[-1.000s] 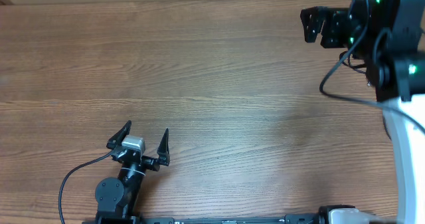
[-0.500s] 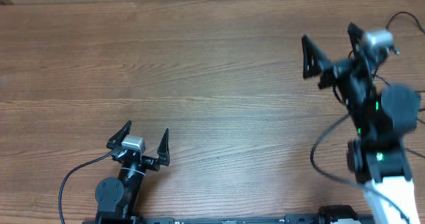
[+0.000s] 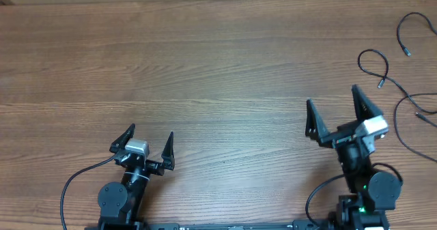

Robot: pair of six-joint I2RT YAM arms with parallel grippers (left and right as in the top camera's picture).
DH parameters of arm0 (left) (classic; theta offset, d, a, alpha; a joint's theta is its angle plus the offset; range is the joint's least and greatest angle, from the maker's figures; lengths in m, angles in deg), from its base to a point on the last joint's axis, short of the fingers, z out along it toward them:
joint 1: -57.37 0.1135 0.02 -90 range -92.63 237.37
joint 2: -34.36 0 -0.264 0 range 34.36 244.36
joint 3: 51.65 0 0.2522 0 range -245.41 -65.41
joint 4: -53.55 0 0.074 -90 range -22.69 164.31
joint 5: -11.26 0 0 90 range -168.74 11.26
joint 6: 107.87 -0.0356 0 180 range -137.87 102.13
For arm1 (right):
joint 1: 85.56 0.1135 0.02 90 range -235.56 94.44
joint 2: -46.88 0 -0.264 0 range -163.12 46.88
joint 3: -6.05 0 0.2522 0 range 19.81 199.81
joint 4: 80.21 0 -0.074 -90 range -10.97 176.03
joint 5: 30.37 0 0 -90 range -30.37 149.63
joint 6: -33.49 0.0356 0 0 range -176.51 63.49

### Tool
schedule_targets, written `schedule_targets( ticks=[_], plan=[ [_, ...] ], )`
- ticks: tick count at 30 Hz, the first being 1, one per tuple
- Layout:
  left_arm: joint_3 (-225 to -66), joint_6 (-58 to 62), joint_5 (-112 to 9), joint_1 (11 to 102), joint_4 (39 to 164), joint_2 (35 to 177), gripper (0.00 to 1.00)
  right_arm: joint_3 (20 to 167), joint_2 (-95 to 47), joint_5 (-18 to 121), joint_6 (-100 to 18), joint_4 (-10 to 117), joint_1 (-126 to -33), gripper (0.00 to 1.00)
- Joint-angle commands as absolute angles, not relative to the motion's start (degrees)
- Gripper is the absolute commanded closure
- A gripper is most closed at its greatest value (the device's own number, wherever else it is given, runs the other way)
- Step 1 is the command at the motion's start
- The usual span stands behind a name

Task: Untangle cables

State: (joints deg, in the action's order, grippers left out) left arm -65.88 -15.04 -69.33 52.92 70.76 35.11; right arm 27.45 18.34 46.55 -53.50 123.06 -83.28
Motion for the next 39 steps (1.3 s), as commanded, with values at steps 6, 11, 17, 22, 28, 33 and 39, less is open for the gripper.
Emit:
schedule_targets(
  ticks=[6, 11, 17, 22, 28, 33, 39],
  plan=[
    [-65.7, -14.9, -68.6, 53.2, 70.8, 34.6, 0.00, 20.3, 25.4, 46.7, -53.3, 118.3, -83.4, 0.00],
    [-65.7, -14.9, -68.6, 53.2, 70.8, 34.6, 0.00, 20.3, 28.7, 46.7, -53.3, 111.2, -83.4, 0.00],
    [-65.7, -14.9, -68.6, 53.2, 70.8, 34.6, 0.00, 20.3, 35.4, 46.7, -53.3, 94.4, -83.4, 0.00],
    [-65.7, -14.9, -68.6, 53.2, 70.8, 34.6, 0.00, 20.3, 42.4, 47.1, -53.3, 82.2, -83.4, 0.00],
    [-65.7, -14.9, -68.6, 53.2, 70.8, 34.6, 0.01, 20.3, 46.8, 48.2, -53.3, 82.1, -83.5, 0.00],
    [-65.7, -14.9, -68.6, 53.2, 70.8, 34.6, 0.01, 20.3, 46.7, 48.4, -53.3, 82.1, -83.7, 0.00],
    [-65.7, -14.9, -68.6, 53.2, 70.8, 34.6, 0.00, 20.3, 46.7, 48.9, -53.5, 82.0, -84.1, 0.00]
  ],
)
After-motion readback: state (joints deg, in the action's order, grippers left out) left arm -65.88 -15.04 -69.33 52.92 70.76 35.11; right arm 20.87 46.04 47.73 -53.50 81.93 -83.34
